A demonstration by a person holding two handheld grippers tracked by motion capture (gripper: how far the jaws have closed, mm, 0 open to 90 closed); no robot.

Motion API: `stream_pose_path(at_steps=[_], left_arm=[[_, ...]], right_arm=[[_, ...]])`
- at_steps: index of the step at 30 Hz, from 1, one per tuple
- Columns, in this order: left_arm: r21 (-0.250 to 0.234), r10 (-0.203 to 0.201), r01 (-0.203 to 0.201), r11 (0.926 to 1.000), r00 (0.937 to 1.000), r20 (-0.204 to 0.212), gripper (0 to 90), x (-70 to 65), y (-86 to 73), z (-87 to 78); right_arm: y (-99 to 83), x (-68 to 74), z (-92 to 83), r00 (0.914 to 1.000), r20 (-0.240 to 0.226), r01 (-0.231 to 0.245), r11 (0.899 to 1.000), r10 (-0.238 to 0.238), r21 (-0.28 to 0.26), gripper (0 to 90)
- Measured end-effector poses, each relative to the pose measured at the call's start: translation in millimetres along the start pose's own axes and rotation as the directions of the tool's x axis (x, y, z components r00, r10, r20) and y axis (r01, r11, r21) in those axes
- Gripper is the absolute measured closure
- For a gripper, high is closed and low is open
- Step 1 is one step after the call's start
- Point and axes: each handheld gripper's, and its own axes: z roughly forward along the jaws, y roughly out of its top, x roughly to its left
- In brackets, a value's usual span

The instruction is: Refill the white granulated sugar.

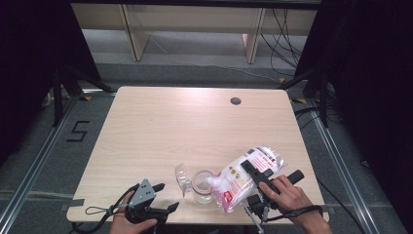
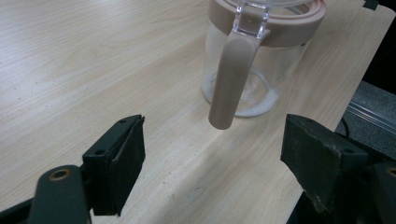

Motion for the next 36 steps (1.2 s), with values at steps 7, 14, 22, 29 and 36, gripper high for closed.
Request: stream_pose_path(at_steps=[7, 14, 22, 29, 36], left_arm=[[0.003, -0.019, 0.019, 0.9998, 0.9998, -0.005, 21.3, -1.0, -0.2, -0.6], [0.002, -0.021, 0.021, 0.9998, 0.9998, -0.003, 21.3, -1.0, -0.3, -0.5], [0.006, -0.017, 0.017, 0.9998, 0.9998, -0.009, 21.3, -1.1, -0.1, -0.8], [0.001, -0.017, 0.017, 0.9999, 0.9998, -0.008, 21.3, -1.3, -0.2, -0.5], [0.000, 0.003, -0.003, 1.0000, 1.0000, -0.008, 21.3, -0.1, 0.2, -0.6]], right_arm=[[-0.9, -2.5, 0.0, 0.9996, 0.001, 0.029, 1.000, -0.029, -0.002, 52.9], [-0.7, -3.0, -1.1, 0.9996, 0.009, 0.026, 1.000, -0.026, 0.001, 53.0], [-0.1, -0.3, 0.0, 0.9998, 0.008, 0.017, 1.000, -0.017, 0.000, 53.0], [0.3, -1.1, -0.4, 0.9996, 0.015, 0.022, 1.000, -0.022, 0.001, 53.1], [-0.2, -2.2, -1.5, 0.9995, 0.017, 0.025, 1.000, -0.025, 0.002, 53.2]])
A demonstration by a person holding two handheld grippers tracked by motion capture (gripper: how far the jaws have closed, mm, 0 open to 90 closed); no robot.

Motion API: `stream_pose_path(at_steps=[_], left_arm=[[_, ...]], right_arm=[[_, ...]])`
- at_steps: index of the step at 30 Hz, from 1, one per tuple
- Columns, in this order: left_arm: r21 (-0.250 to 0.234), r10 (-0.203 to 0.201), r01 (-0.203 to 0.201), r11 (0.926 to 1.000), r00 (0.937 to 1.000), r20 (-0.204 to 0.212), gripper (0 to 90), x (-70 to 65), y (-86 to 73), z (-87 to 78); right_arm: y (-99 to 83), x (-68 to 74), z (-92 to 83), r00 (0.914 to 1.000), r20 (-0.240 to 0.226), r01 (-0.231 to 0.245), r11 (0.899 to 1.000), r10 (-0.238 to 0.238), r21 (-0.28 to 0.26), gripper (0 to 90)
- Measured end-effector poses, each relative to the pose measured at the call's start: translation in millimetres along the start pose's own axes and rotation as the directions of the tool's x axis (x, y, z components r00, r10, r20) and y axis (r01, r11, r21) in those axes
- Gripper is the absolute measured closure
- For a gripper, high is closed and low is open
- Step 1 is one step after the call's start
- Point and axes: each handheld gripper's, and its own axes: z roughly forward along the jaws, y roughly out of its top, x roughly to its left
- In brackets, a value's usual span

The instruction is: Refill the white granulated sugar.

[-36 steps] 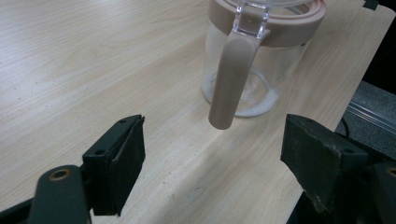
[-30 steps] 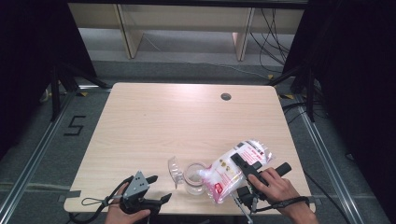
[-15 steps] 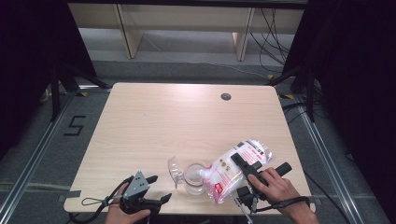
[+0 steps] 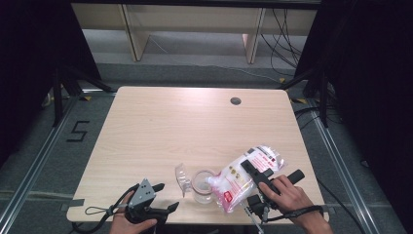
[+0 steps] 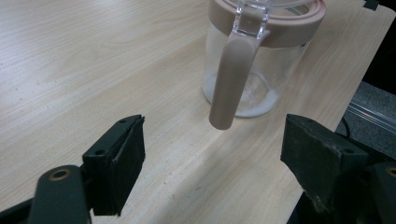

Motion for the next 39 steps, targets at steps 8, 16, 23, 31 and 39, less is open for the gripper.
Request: stream_pose_path(at_steps=[8, 16, 23, 31, 39], left_arm=[[0.004, 0.001, -0.001, 1.0000, 1.0000, 0.001, 21.3, -0.1, 0.2, -0.5], [0.003, 0.001, -0.001, 1.0000, 1.0000, 0.001, 21.3, 0.0, 0.2, -0.4], [-0.007, -0.003, 0.003, 1.0000, 1.0000, 0.008, 21.3, 0.2, -0.1, 0.4], [0.003, -0.012, 0.012, 0.9999, 0.9999, 0.003, 21.3, -0.5, -0.1, 0.0], [0.004, -0.022, 0.022, 0.9997, 0.9998, 0.000, 21.3, -1.0, -0.3, 0.0]], right_arm=[[-0.5, -0.1, 0.2, 0.9999, -0.007, 0.011, 1.000, -0.011, -0.002, 53.3], [-0.6, -0.6, -0.7, 0.9999, -0.005, 0.014, 1.000, -0.014, 0.005, 53.4], [-0.6, -1.6, -1.0, 0.9999, -0.009, 0.013, 1.000, -0.013, 0.003, 53.4], [-0.3, -1.3, -1.3, 0.9999, -0.011, 0.013, 1.000, -0.013, 0.007, 53.5], [-0.4, -1.3, -1.3, 0.9998, -0.008, 0.018, 1.000, -0.018, 0.008, 53.6]])
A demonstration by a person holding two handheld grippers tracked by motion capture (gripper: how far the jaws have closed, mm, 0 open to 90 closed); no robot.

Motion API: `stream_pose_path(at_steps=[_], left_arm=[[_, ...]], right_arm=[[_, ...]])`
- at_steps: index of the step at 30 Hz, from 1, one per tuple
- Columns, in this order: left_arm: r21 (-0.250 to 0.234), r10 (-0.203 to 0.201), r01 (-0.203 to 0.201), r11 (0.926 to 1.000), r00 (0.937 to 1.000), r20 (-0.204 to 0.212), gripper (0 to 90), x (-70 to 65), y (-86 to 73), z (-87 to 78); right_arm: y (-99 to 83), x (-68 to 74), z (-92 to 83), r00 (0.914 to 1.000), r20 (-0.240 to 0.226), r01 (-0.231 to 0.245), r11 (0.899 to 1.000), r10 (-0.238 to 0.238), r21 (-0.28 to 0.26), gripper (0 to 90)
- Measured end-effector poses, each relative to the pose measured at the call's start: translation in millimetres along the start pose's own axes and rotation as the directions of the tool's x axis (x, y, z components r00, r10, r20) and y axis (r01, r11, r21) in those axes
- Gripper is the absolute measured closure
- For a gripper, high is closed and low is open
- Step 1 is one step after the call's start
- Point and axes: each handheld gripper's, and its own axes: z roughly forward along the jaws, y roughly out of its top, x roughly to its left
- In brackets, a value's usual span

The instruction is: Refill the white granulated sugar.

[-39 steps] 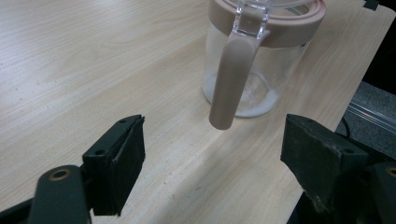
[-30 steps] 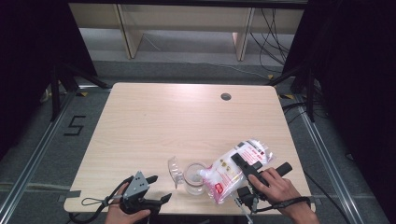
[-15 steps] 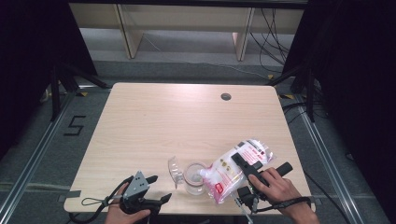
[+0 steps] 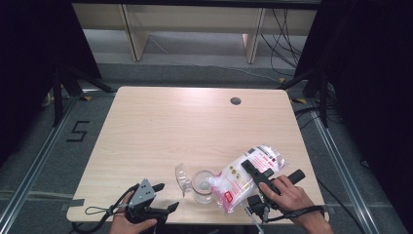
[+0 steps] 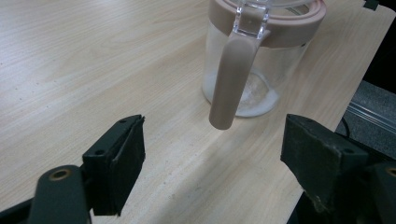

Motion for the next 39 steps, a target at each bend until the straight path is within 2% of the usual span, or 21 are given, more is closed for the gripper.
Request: stream_pose_path(at_steps=[9, 25, 28, 29, 30, 33, 35, 39], left_arm=[[-0.009, -0.008, 0.008, 0.9999, 0.9999, 0.007, 21.3, -0.1, -0.2, 0.4], [-0.008, -0.007, 0.007, 0.9999, 1.0000, 0.006, 21.3, -0.1, -0.3, 0.6], [0.001, 0.002, -0.002, 1.0000, 1.0000, -0.002, 21.3, -0.1, 0.1, -0.1], [0.002, 0.019, -0.019, 0.9998, 0.9998, 0.001, 21.3, 0.9, 0.5, -0.3], [0.004, 0.004, -0.004, 1.0000, 1.0000, -0.002, 21.3, 0.2, 0.2, -0.3], [0.003, 0.002, -0.002, 1.0000, 1.0000, -0.002, 21.3, -0.1, 0.2, -0.2], [0.002, 0.025, -0.025, 0.9997, 0.9997, 0.000, 21.3, 1.3, 0.7, -0.4], [-0.007, 0.022, -0.022, 0.9997, 0.9997, 0.004, 21.3, 1.2, 0.4, 0.2]], right_arm=[[-1.0, -0.8, -1.5, 1.0000, 0.001, -0.006, 1.000, 0.006, 0.010, 53.7], [-1.4, -3.7, -2.9, 0.9997, 0.007, 0.023, 1.000, -0.023, 0.013, 53.9], [-2.5, -3.3, -3.0, 0.9998, 0.013, 0.015, 1.000, -0.015, 0.011, 53.9], [-3.0, -4.0, -3.0, 0.9997, 0.010, 0.022, 1.000, -0.022, 0.011, 54.0], [-3.0, -3.9, -3.1, 0.9997, 0.010, 0.023, 1.000, -0.023, 0.012, 54.0], [-3.3, -3.7, -3.4, 0.9998, 0.010, 0.019, 1.000, -0.019, 0.015, 54.1], [-3.3, -3.9, -3.6, 0.9998, 0.010, 0.018, 1.000, -0.018, 0.015, 54.1], [-3.2, -4.2, -3.9, 0.9998, 0.010, 0.019, 1.000, -0.019, 0.017, 54.2]])
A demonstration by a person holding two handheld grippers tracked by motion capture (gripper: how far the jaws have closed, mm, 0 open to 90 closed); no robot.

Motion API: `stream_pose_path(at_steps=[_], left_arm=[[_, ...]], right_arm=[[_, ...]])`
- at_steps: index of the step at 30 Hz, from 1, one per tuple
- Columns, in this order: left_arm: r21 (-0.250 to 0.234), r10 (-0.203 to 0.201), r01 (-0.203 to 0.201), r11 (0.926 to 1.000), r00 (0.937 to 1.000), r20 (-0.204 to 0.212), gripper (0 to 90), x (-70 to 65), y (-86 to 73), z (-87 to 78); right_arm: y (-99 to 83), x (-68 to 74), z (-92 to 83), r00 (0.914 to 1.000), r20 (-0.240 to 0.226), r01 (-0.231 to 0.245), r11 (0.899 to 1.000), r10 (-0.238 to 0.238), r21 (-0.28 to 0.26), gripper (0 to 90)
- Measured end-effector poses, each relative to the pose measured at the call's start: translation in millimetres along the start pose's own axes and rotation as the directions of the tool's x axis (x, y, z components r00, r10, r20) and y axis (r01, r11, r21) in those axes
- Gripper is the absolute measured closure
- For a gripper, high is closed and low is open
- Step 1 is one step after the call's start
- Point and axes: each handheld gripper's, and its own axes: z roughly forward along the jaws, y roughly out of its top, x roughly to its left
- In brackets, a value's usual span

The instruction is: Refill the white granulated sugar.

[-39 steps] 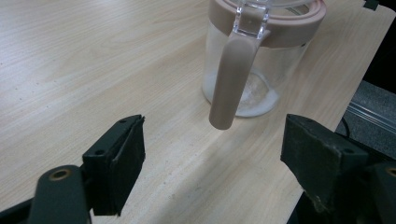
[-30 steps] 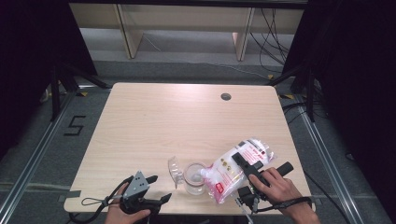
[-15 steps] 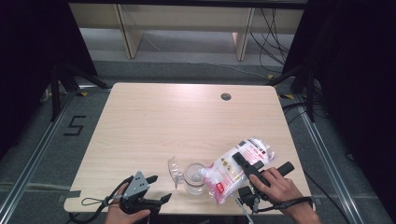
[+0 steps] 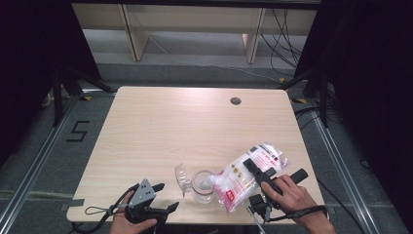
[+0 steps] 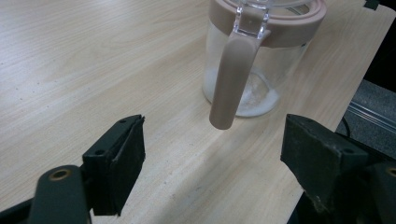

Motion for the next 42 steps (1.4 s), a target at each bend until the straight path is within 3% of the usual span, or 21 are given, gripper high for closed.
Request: stream_pose_path(at_steps=[19, 27, 28, 34, 36, 38, 39, 42], left_arm=[[-0.003, -0.001, 0.001, 1.0000, 1.0000, 0.002, 21.3, 0.1, 0.0, 0.1], [-0.002, -0.001, 0.001, 1.0000, 1.0000, 0.003, 21.3, 0.2, 0.0, 0.1], [-0.002, -0.001, 0.001, 1.0000, 1.0000, 0.003, 21.3, 0.2, 0.0, 0.1], [-0.001, -0.001, 0.001, 1.0000, 1.0000, 0.003, 21.3, 0.2, 0.0, 0.2], [0.007, -0.020, 0.020, 0.9998, 0.9998, -0.006, 21.3, -1.3, -0.3, -0.3], [0.002, 0.000, 0.000, 1.0000, 1.0000, -0.001, 21.3, 0.1, 0.1, -0.1], [0.000, -0.027, 0.027, 0.9996, 0.9996, 0.003, 21.3, -1.1, -0.6, 0.4], [0.006, -0.021, 0.021, 0.9998, 0.9998, -0.003, 21.3, -1.2, -0.4, 0.1]], right_arm=[[1.1, -1.6, -0.1, 0.9997, -0.003, 0.026, 1.000, -0.026, -0.004, 54.7], [1.5, 0.7, -0.8, 0.9999, 0.008, 0.006, 1.000, -0.006, 0.001, 54.8], [1.8, -1.7, 0.4, 0.9994, 0.003, 0.035, 0.999, -0.035, -0.012, 54.8], [2.2, 0.7, 0.9, 0.9998, 0.001, 0.018, 1.000, -0.018, -0.010, 54.9], [2.6, 0.8, 1.8, 0.9995, 0.001, 0.031, 0.999, -0.031, -0.014, 54.9], [2.9, 0.4, 1.9, 0.9993, -0.011, 0.036, 0.999, -0.036, -0.011, 55.0], [3.0, 0.4, 1.8, 0.9992, -0.009, 0.038, 0.999, -0.038, -0.011, 55.0], [2.4, 0.3, 1.2, 0.9997, 0.003, 0.023, 1.000, -0.023, -0.015, 55.0]])
